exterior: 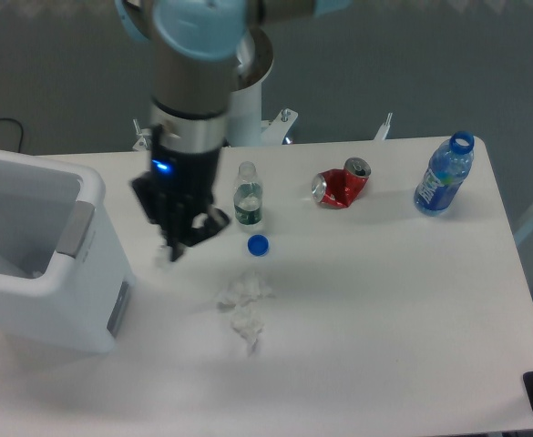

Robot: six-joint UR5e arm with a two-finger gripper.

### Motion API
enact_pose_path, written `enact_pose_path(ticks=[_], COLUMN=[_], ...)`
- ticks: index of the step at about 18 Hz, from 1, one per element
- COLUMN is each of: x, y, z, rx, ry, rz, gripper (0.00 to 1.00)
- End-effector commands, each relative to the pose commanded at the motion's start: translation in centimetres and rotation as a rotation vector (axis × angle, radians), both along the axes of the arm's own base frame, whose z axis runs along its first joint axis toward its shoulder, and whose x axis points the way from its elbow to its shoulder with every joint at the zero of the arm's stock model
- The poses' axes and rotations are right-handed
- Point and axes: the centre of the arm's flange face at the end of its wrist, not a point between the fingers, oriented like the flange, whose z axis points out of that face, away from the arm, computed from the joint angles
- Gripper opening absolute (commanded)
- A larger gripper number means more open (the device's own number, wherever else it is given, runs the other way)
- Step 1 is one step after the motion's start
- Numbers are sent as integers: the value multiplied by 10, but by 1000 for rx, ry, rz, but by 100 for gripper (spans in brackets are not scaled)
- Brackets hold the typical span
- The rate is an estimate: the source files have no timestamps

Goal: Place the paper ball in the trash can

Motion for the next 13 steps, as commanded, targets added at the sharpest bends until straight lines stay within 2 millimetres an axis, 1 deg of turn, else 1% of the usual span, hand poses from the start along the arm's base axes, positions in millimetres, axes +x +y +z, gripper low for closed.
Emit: enact_pose_path(ticks=[2, 5, 7, 9, 10, 11, 12, 13], x=[27, 59, 74, 84, 88, 92, 93, 96], y=[2, 9, 12, 15, 15, 15, 15, 16], z=[7, 9, 4, -6, -10, -11, -10, -9], rx=[8, 12, 5, -10, -13, -9, -5, -1], ry=[-6, -5, -10, -18, -28, -41, -46, -45], rz=[-18, -71, -97, -121, -131, -139, -146, -156], gripper=[5, 13, 27, 39, 48, 63, 84, 100])
